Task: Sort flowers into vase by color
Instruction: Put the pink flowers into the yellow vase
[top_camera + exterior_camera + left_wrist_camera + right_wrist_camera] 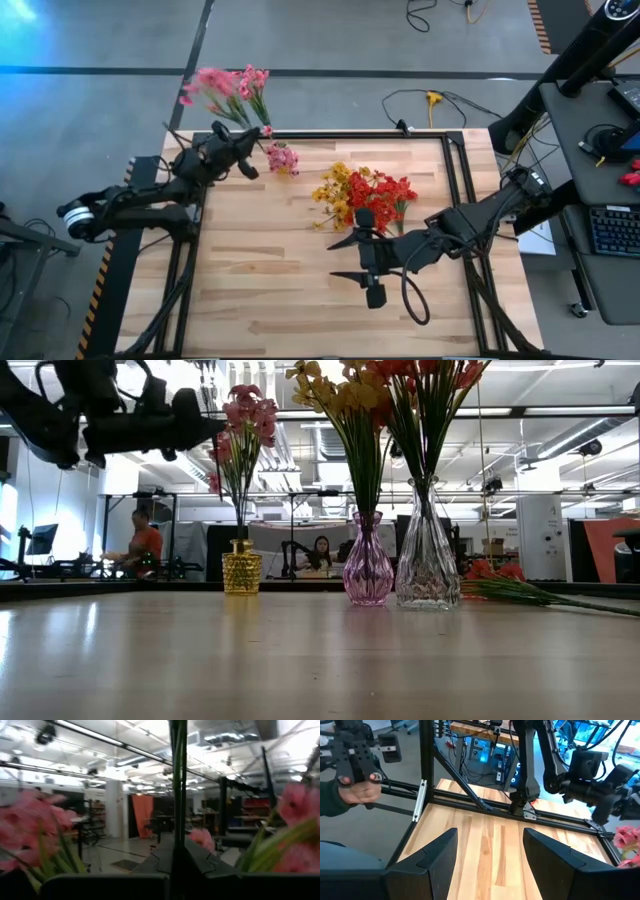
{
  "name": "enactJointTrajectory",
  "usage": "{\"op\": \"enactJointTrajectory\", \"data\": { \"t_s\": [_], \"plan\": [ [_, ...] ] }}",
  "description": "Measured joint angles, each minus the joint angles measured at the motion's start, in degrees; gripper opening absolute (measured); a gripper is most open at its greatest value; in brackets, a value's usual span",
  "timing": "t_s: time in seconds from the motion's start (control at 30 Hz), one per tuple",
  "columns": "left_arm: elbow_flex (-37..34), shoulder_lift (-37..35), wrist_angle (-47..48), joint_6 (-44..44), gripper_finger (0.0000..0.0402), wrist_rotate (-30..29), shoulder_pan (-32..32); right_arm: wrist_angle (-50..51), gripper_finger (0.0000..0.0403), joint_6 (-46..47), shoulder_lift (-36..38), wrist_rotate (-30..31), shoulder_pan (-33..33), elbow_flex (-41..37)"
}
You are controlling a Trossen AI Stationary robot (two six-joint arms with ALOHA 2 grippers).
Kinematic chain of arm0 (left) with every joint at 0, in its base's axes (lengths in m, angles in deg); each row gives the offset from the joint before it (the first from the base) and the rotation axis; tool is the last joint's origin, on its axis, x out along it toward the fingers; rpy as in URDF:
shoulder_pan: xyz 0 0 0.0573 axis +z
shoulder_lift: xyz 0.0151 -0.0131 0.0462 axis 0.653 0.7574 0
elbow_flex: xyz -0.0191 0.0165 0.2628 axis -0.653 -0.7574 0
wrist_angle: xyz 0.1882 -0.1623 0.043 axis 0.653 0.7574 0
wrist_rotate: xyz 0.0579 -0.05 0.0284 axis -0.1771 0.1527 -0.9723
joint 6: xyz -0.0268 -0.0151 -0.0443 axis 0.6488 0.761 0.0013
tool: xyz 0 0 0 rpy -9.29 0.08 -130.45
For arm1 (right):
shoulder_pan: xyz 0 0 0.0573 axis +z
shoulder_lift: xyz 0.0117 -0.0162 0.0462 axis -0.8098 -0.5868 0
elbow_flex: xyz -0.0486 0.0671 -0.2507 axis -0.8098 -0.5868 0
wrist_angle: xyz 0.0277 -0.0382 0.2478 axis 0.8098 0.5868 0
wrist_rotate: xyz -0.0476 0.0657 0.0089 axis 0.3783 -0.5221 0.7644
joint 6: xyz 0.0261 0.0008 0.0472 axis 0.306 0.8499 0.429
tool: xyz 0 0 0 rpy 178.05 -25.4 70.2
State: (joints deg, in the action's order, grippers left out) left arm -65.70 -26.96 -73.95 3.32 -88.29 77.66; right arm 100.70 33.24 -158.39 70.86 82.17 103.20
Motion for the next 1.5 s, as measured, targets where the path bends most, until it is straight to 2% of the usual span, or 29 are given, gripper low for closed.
{"op": "enactJointTrajectory", "data": {
  "t_s": [0.07,0.27,0.7,1.03,1.5],
  "plan": [
    [0.0,2.0,-1.3,0.0,0.0000,2.2,0.9,0.0,0.0219,-0.2,0.0,0.0,-0.4,0.0],
    [0.0,8.6,-8.2,-0.1,0.0000,3.9,2.5,0.0,0.0219,-0.2,0.0,0.0,-1.6,0.0],
    [0.2,21.0,-19.7,0.0,0.0000,4.2,5.0,0.0,0.0219,-0.2,0.0,0.0,-2.4,0.0],
    [3.7,27.8,-20.1,0.1,0.0000,4.3,5.3,0.2,0.0219,-0.2,0.0,0.0,-2.6,-0.1],
    [4.9,30.8,-19.6,0.8,0.0000,4.1,5.9,0.2,0.0219,-0.5,0.0,0.0,-2.6,-0.6]
  ]
}}
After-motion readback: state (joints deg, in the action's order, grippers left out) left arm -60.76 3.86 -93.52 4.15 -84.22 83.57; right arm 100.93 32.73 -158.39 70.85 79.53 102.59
